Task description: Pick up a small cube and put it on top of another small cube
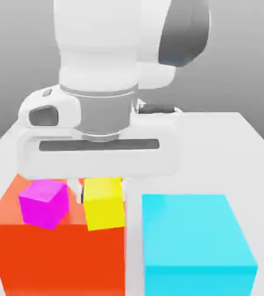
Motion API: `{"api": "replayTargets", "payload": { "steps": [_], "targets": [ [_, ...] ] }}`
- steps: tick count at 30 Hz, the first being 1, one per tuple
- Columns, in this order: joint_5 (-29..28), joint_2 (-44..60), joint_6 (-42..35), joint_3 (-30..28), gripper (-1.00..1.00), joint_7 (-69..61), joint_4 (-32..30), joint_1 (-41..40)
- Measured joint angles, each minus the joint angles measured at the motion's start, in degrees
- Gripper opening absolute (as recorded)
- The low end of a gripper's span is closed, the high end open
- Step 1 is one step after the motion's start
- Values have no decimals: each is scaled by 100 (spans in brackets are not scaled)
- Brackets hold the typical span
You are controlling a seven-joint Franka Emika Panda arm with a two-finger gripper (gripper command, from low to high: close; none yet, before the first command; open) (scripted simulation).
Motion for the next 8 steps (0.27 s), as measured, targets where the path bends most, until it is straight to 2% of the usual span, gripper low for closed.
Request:
{"api": "replayTargets", "payload": {
  "steps": [2,4,5,8],
  "targets": [
    [37,-160,43,-42,-100,265,-198,-117],
    [76,-51,427,-43,-100,306,-475,-141],
    [91,12,604,-48,100,306,-590,-143],
    [91,12,604,-47,100,306,-589,-141]
  ]
}}
